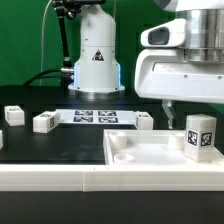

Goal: Assemble one leg

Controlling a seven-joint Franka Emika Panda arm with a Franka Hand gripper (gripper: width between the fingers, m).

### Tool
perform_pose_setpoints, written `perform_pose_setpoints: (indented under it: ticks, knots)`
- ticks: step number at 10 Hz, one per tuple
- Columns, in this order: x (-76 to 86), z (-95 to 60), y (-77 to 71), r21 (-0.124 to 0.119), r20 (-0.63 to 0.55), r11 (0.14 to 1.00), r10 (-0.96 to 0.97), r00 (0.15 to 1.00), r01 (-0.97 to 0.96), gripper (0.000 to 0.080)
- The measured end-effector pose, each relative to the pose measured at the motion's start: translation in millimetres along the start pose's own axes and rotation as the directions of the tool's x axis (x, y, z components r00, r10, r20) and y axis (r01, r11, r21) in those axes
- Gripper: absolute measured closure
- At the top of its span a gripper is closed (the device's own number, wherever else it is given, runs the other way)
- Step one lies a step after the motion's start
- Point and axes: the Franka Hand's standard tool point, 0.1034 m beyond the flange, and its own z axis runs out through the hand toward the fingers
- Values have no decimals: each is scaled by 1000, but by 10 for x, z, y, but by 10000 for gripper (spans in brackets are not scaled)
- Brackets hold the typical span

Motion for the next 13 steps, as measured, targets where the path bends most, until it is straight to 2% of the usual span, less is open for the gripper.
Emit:
perform_pose_setpoints:
  ticks: [1,4,9,11,12,13]
  knots:
    - [4,-12,-5,-13,1,993,-116,993,116,150]
    - [18,-9,14,-18,2,935,-353,935,353,150]
    - [13,-8,6,-15,5,833,-554,833,554,150]
    - [13,-6,7,-15,6,837,-547,837,547,409]
    - [12,-6,7,-15,6,837,-547,837,547,409]
    - [13,-4,9,-15,6,839,-544,839,544,508]
